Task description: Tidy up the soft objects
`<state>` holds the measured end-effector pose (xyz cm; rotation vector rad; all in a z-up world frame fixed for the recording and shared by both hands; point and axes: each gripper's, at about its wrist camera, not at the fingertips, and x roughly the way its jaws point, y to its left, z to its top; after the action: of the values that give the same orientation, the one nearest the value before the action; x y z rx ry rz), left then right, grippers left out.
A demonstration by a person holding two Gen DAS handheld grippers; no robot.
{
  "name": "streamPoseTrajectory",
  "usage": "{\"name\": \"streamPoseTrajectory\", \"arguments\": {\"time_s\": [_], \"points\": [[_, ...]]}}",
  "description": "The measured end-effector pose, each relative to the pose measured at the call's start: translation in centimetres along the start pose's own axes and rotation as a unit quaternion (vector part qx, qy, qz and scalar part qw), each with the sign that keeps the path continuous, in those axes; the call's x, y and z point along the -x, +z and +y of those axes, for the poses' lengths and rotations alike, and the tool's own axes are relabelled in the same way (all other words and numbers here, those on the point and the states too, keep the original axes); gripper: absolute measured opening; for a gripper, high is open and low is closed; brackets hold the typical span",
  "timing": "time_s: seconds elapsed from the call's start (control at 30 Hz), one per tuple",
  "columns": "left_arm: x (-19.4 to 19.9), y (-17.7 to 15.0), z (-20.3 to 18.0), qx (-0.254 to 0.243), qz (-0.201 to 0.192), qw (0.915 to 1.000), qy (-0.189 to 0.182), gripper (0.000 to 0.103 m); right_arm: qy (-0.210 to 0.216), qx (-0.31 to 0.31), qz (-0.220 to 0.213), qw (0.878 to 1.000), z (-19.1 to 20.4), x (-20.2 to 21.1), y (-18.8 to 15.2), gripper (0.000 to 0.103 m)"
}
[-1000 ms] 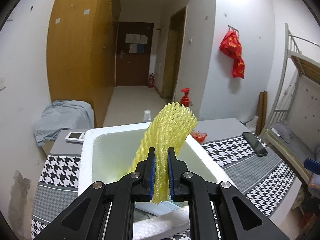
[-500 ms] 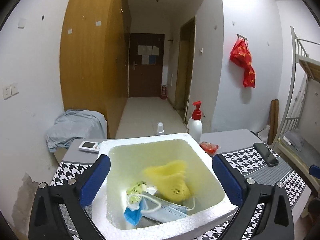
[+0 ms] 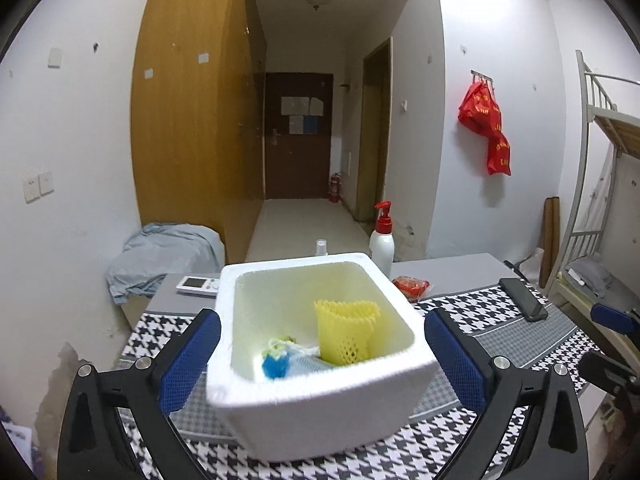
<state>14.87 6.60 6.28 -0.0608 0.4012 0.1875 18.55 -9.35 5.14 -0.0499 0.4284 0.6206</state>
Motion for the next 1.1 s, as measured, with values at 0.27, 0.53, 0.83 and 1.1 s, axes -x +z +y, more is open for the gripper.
{"name": "streamPoseTrajectory", "arguments": {"time_s": [0.27,0.53,0.83,1.1], "points": [[4.7,-0.8,-1.0,0.002,-0.028,0.9993,0.024,0.102,0.014,0.003,-0.024,1.000,0.4,3.2,-0.2,0.103],[8.5,-2.1,-1.7,0.002,-0.046,0.9982,0.040,0.102,0.032,0.016,-0.049,0.998,1.8,6.9,-1.1,0.103],[11.3,-4.2,-2.4,0.001,-0.061,0.9974,0.039,0.102,0.034,0.021,-0.069,0.997,2.8,9.5,-2.6,0.103],[13.2,-7.2,-2.9,0.000,-0.085,0.9955,0.042,0.102,0.029,0.017,-0.081,0.996,3.6,10.8,-5.2,0.103]]}}
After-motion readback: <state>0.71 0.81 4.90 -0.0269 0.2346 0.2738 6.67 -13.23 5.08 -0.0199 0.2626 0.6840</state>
